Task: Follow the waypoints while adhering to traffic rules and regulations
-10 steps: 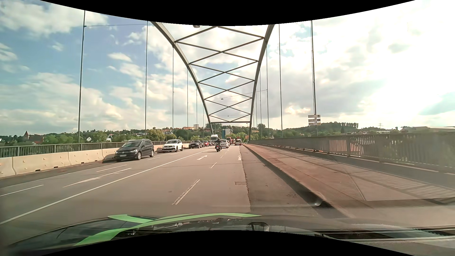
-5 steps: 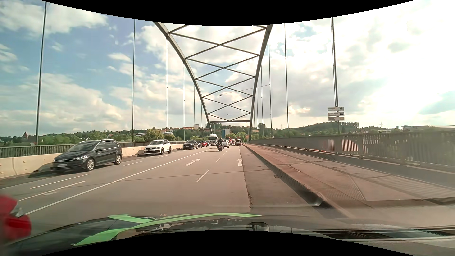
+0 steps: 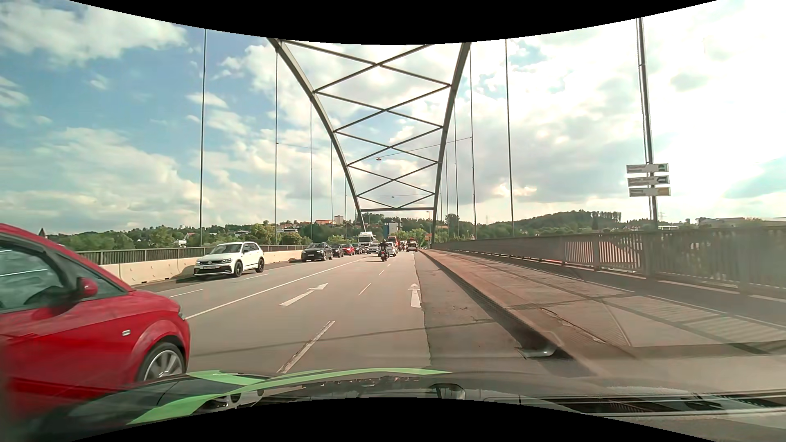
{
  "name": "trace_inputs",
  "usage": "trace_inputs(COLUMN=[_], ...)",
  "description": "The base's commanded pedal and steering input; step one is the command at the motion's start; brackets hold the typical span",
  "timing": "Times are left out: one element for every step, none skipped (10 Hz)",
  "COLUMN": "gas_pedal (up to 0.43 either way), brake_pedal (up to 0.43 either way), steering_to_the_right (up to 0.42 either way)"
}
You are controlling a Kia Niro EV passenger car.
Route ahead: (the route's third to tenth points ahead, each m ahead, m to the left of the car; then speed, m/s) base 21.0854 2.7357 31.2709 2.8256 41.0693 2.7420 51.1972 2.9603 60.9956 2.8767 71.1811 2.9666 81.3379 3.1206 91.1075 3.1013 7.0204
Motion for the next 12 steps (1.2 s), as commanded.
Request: trace_inputs(gas_pedal=[0.157, 0.157, 0.157, 0.157, 0.157, 0.157, 0.157, 0.157, 0.157, 0.157, 0.157, 0.157], brake_pedal=[0.000, 0.000, 0.000, 0.000, 0.000, 0.000, 0.000, 0.000, 0.000, 0.000, 0.000, 0.000], steering_to_the_right=[-0.004, -0.004, -0.004, -0.004, -0.004, -0.004, -0.004, -0.004, -0.004, -0.004, -0.004, -0.004])
